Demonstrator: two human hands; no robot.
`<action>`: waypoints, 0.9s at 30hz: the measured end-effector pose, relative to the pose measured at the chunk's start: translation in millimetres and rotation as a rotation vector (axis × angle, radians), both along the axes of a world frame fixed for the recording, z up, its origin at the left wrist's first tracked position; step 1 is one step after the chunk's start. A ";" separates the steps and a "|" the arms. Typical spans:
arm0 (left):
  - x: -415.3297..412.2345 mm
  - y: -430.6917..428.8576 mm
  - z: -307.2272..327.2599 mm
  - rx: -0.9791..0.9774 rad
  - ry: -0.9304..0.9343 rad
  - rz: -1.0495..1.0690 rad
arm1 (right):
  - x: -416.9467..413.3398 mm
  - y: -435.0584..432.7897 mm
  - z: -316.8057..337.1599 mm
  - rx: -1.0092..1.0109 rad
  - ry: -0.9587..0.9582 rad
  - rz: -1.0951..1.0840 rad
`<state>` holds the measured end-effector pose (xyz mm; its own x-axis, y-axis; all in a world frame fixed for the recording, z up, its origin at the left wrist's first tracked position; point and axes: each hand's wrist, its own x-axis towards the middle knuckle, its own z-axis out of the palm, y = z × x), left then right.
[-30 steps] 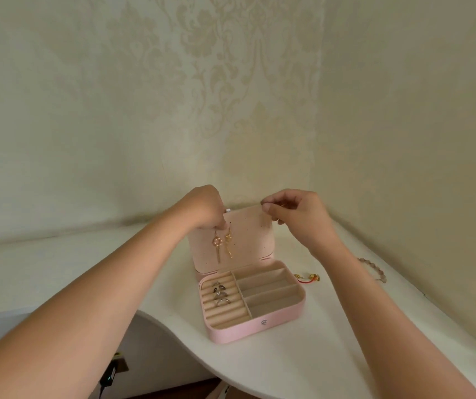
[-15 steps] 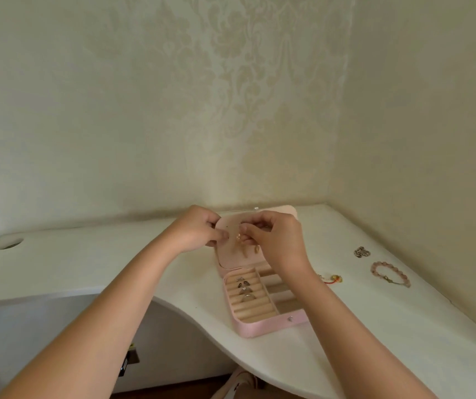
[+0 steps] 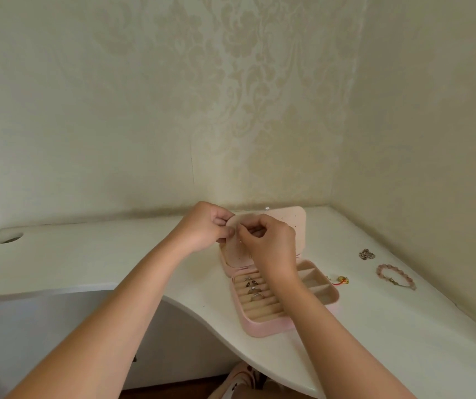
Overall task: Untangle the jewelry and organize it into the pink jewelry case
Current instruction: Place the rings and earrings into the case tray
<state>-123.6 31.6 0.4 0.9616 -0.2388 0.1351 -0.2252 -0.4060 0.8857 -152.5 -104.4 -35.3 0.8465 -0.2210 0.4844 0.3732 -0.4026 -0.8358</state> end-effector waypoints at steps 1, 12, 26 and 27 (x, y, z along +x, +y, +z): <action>0.1 0.0 -0.1 -0.005 0.001 -0.006 | -0.2 0.4 -1.4 -0.004 -0.001 -0.006; 0.4 1.6 0.0 0.002 -0.008 -0.024 | 0.0 0.0 -3.7 0.055 0.011 -0.023; -8.6 -0.3 -0.7 0.018 -0.070 -0.055 | -3.4 4.5 -0.3 0.055 0.036 -0.039; -8.8 0.0 -1.1 0.009 -0.067 -0.055 | -3.1 4.3 -0.5 0.058 0.038 -0.038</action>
